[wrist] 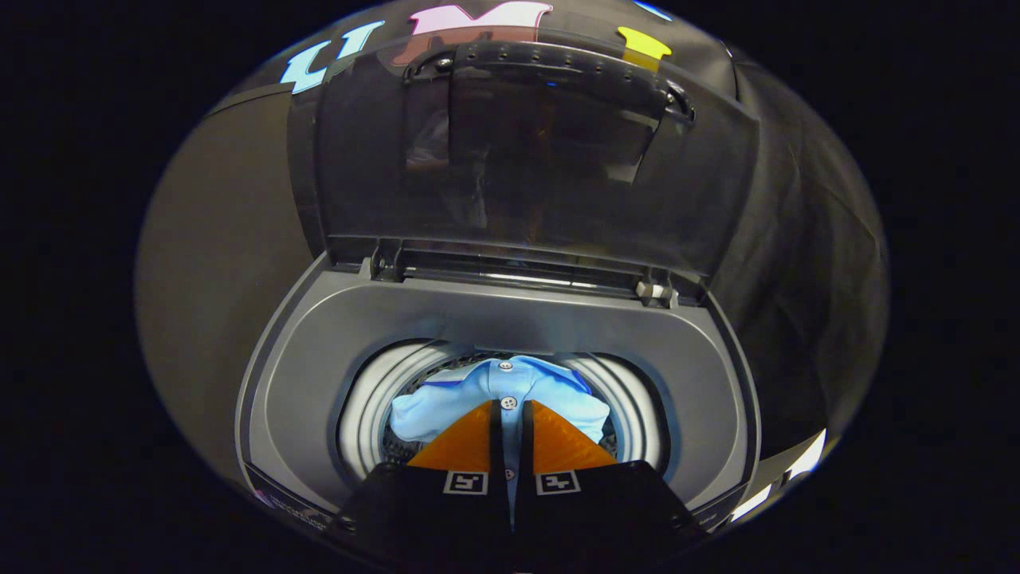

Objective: Put the clothes into the washing machine and then close the washing machine lid.

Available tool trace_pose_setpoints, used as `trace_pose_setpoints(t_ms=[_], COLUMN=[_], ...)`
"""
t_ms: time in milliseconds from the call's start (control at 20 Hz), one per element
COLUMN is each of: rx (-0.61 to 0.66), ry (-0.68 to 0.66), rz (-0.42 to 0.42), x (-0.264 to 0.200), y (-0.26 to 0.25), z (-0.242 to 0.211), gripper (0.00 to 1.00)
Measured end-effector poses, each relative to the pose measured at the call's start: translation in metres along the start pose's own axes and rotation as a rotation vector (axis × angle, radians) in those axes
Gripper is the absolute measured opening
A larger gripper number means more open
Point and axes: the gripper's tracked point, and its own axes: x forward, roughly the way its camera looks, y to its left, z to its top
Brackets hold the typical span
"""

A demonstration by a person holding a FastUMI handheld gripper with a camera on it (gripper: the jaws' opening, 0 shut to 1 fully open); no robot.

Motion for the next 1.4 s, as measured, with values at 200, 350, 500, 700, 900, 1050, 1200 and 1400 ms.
trace_pose_setpoints(t_ms=[200,350,500,700,900,1050,1200,1400], rx=[0.016,0.022,0.027,0.001,-0.006,-0.004,0.002,0.045], ry=[0.110,0.133,0.109,0.066,0.006,-0.026,-0.084,-0.147], rz=[0.057,0.067,0.062,0.069,0.088,0.104,0.109,0.099], x=[0.000,-0.002,-0.015,-0.036,-0.056,-0.069,-0.086,-0.104], y=[0.006,0.008,0.004,0.007,0.016,0.023,0.024,0.017], z=[-0.021,-0.023,-0.011,0.015,0.046,0.069,0.098,0.139], gripper=[0.52,0.99,0.99,0.99,0.99,0.99,0.99,0.99])
